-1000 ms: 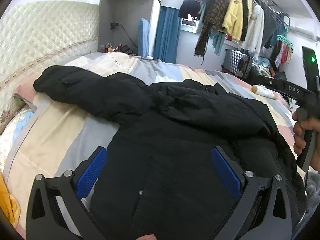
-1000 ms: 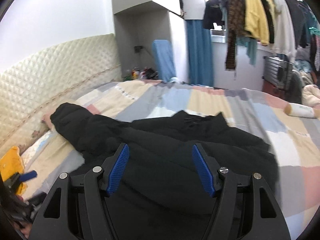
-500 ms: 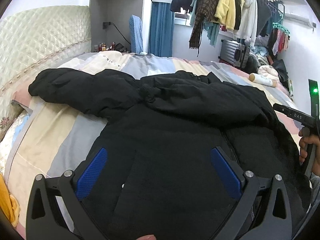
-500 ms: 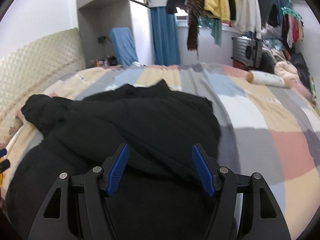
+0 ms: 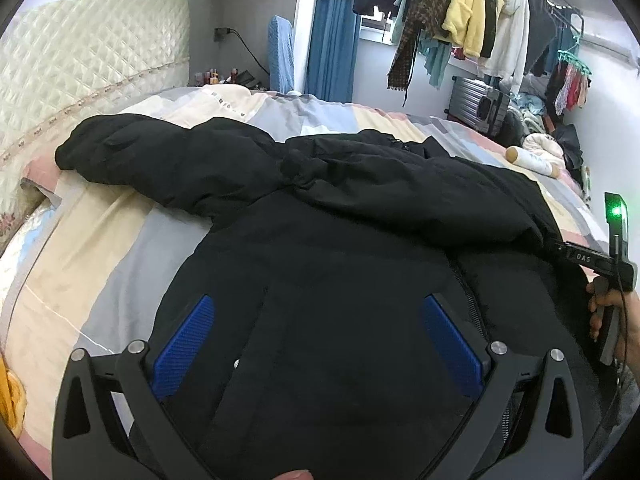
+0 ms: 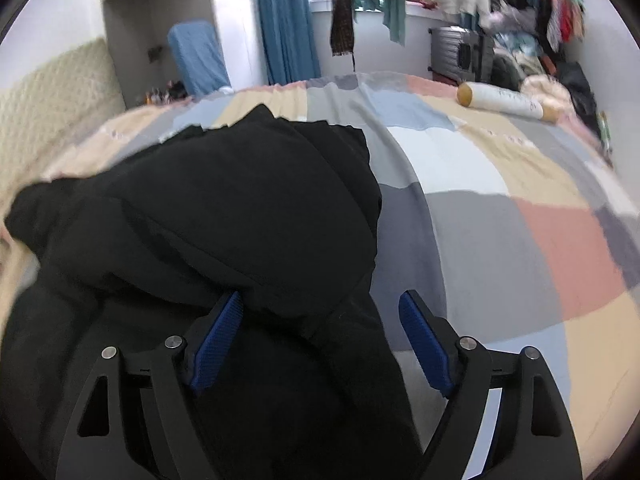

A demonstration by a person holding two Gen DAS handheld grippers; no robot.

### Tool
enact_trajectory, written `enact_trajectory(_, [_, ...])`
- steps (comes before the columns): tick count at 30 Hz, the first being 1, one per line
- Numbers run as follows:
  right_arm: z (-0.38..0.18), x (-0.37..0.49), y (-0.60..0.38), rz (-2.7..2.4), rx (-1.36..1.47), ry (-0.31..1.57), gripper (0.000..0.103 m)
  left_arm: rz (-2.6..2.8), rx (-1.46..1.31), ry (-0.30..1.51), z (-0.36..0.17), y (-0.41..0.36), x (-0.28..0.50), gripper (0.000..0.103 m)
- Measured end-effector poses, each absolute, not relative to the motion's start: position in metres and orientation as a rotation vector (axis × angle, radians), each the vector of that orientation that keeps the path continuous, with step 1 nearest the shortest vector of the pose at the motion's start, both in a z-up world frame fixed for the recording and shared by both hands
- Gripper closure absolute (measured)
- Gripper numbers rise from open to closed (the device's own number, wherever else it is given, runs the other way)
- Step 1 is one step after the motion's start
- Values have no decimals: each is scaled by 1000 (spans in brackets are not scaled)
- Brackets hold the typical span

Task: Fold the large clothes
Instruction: 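Lay the sleeve on the jacket body and open the right gripper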

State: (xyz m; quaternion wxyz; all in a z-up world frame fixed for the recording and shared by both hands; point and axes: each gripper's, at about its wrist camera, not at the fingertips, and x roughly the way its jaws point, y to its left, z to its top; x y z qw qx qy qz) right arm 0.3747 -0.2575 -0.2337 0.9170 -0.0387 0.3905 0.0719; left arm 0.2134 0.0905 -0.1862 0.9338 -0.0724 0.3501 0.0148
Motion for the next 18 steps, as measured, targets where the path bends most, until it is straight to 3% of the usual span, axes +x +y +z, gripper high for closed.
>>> enact_trajectory(3, [-241, 375, -244, 158, -182, 786, 24, 29, -142, 721, -188, 86, 214, 0])
enact_trajectory(6, [-241, 373, -236, 116, -241, 732, 34, 26, -135, 722, -188, 82, 214, 0])
enact_trajectory(11, [-221, 365, -240, 78, -235, 605, 63, 19, -131, 710, -184, 77, 211, 0])
enact_trajectory(13, [-217, 366, -244, 73, -207, 591, 69, 17, -136, 695, -181, 76, 207, 0])
enact_trajectory(18, [-227, 381, -266, 38, -121, 642, 73, 28, -131, 647, -174, 76, 202, 0])
